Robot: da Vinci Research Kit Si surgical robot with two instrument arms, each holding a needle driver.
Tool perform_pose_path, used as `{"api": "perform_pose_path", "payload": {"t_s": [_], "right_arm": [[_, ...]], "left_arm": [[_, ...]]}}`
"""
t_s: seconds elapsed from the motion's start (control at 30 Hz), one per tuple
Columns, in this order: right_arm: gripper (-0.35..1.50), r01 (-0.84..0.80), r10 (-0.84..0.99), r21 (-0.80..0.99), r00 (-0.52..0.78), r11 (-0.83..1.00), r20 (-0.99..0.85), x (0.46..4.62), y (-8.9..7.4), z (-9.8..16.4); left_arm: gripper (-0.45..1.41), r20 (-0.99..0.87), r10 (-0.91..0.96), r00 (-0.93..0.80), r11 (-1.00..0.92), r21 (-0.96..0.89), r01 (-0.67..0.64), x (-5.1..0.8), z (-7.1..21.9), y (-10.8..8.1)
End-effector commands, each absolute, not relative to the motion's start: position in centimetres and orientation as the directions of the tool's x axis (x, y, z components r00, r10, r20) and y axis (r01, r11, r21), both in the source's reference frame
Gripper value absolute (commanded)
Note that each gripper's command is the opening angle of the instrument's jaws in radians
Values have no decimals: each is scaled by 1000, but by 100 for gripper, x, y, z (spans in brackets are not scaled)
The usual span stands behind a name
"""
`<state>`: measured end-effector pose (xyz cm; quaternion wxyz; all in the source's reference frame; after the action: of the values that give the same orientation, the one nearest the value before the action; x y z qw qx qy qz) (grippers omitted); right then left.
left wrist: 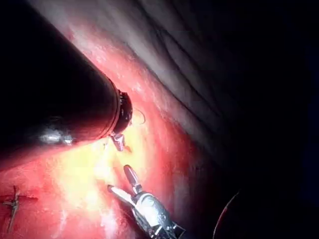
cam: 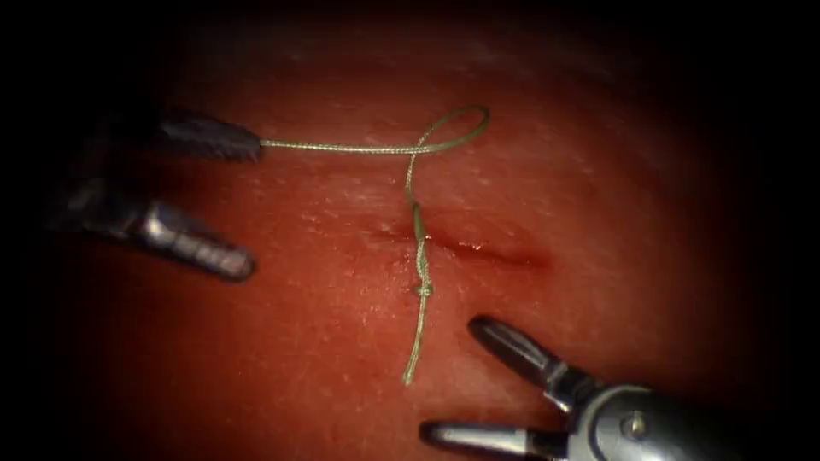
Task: Wound Closure
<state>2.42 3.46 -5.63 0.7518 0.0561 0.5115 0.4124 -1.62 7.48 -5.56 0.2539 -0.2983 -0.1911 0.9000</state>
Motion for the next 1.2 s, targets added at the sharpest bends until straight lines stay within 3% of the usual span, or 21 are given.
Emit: {"api": "perform_pose_path", "payload": {"t_s": [0.03, 0.27, 0.43, 0.67, 0.77, 0.8, 0.87, 1.1, 1.13, 1.17, 1.2], "right_arm": [[123, -560, 678, 508, 136, 654, -723, 249, 343, -557], [123, -559, 677, 507, 139, 657, -723, 252, 340, -555], [123, -558, 677, 507, 142, 657, -722, 252, 340, -555], [123, -558, 677, 507, 142, 657, -722, 252, 340, -555], [123, -559, 677, 507, 142, 657, -722, 252, 340, -555], [123, -559, 677, 507, 142, 657, -722, 252, 340, -555], [123, -559, 677, 506, 142, 657, -722, 253, 339, -555], [123, -559, 675, 504, 142, 658, -724, 255, 337, -553], [123, -559, 675, 504, 142, 658, -724, 255, 337, -553], [123, -559, 675, 504, 142, 658, -724, 256, 337, -553], [123, -559, 675, 504, 142, 658, -724, 256, 337, -553]], "left_arm": [[73, -437, 571, -695, -797, -496, -344, -167, -550, 749], [68, -355, 541, -763, -829, -381, -410, -191, -500, 762], [46, -308, 518, -798, -844, -336, -418, -182, -485, 774], [55, -247, 491, -836, -848, -357, -392, -186, -457, 766], [37, -241, 481, -843, -842, -396, -368, -186, -457, 758], [-2, -247, 480, -842, -838, -413, -357, -185, -460, 757], [-35, -248, 480, -842, -837, -418, -354, -183, -465, 759], [-35, -276, 487, -828, -837, -417, -354, -184, -473, 764], [-22, -275, 487, -829, -838, -414, -355, -184, -473, 765], [5, -275, 489, -828, -840, -406, -361, -185, -472, 766], [15, -273, 489, -829, -842, -398, -365, -185, -471, 767]]}}
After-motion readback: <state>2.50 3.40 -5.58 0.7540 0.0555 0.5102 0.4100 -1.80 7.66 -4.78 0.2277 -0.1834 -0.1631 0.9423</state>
